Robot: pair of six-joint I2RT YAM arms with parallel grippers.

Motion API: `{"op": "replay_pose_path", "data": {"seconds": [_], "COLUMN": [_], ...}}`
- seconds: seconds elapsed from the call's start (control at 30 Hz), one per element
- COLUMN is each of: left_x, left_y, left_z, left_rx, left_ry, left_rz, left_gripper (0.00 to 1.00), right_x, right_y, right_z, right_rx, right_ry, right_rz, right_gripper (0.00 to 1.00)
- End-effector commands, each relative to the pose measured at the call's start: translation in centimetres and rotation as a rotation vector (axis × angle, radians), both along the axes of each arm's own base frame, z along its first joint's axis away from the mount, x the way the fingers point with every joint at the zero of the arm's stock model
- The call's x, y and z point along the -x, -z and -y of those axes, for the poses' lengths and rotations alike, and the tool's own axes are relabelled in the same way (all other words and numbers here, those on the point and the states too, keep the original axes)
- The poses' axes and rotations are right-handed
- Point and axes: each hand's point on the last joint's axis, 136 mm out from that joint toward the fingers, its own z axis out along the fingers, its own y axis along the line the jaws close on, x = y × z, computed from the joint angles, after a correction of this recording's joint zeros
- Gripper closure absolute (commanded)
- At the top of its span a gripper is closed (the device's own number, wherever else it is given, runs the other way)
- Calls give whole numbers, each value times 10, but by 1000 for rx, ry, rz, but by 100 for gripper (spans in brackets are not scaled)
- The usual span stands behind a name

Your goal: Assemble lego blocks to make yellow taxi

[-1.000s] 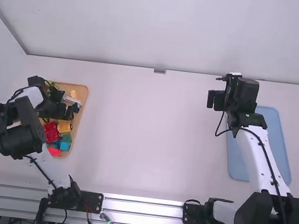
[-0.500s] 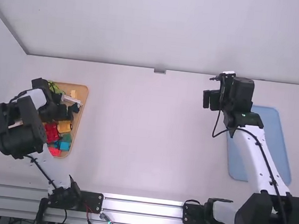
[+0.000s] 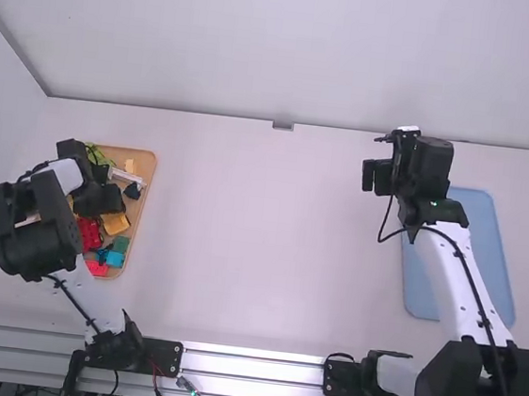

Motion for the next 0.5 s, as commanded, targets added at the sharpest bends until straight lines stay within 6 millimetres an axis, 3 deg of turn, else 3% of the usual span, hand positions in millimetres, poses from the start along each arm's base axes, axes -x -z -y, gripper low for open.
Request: {"op": "replay_pose_path", "data": {"seconds": [0.0,0.07,0.23,0.3,0.37,0.4,0.47], "left_x": [0,-5,-23,-29,-41,-47,-68], "left_y": [-2,-9,-44,-54,-69,-73,-84], "left_z": [1,-2,-3,2,19,27,68], "left_rx": [0,-3,6,5,9,12,4], "left_ry": [-8,-18,-38,-21,57,97,257], "left_rz": [-4,5,17,15,32,42,82], "left_gripper": [53,53,78,83,98,98,98], "right_x": [-6,-6,-6,-6,-6,-6,-6], "right_y": [-13,-12,-13,-13,-13,-13,-13], "right_z": [-1,0,-1,-1,-1,-2,-2], "right_rx": [-3,-2,-3,-3,-5,-5,-12], "right_ry": [-2,-1,-2,-2,-5,-6,0], "right_rz": [27,26,27,27,27,26,27], "right_gripper": [1,1,1,1,1,1,1]}}
